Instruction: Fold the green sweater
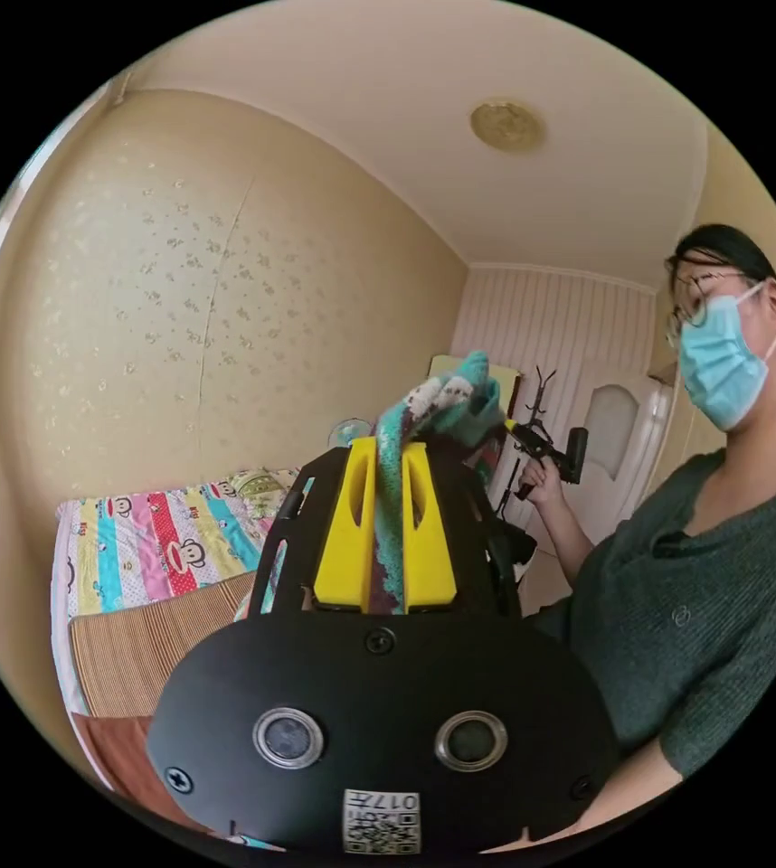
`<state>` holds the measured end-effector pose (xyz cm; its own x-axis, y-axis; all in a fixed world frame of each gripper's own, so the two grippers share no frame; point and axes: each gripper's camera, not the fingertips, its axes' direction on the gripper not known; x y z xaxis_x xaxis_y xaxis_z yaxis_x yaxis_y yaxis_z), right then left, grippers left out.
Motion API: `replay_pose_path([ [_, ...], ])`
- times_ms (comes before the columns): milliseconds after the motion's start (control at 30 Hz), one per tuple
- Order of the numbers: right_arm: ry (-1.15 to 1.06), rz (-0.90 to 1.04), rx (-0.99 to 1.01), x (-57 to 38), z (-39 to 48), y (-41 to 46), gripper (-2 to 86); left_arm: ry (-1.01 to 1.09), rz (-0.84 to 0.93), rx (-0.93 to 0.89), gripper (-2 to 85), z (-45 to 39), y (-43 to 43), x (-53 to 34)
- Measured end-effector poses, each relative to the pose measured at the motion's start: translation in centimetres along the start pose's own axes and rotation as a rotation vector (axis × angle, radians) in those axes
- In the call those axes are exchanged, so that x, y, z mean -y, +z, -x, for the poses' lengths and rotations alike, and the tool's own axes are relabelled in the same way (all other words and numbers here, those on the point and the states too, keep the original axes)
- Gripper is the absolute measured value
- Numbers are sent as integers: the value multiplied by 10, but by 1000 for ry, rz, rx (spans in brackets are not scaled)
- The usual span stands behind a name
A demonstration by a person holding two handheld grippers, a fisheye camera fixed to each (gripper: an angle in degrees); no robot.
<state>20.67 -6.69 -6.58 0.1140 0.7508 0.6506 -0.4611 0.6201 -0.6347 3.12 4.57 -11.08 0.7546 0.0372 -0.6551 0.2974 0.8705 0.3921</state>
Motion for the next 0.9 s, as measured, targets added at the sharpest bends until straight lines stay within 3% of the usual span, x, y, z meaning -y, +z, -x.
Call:
replay_pose_path([
  [67, -22, -112, 30, 17, 10, -9, 12, -34, 7, -30, 45, 12, -7, 13],
  [133, -69, -180, 21, 30, 22, -10, 13, -122, 54, 59, 43, 23, 3, 41],
  [233, -208, -201, -174, 51, 48, 11, 16, -90, 109, 191, 43, 44, 31, 82],
  [300, -286, -154, -337, 60, 54, 47, 18, -117, 136, 173, 43, 82, 55, 107],
  [433, -469, 169, -505, 49, -4, 193, 20, -307, 273, 120, 45, 247, 157, 153],
  [500, -413, 352, -497, 24, -61, 271, 19, -390, 334, 157, 49, 331, 220, 154],
  [567, -206, 605, -464, -29, -148, 373, 15, -414, 419, 289, 59, 402, 282, 139],
  [633, -90, 764, -500, -79, -191, 425, 11, -557, 585, 576, 63, 464, 333, 95],
  [700, -11, 909, -477, -131, -209, 454, 9, -645, 651, 587, 65, 485, 350, 51],
  [767, -42, 1048, -397, -202, -199, 467, 7, -683, 681, 467, 67, 488, 362, 4],
  [900, -17, 1279, -276, -319, -174, 467, 5, -739, 976, 382, 69, 476, 397, -121],
])
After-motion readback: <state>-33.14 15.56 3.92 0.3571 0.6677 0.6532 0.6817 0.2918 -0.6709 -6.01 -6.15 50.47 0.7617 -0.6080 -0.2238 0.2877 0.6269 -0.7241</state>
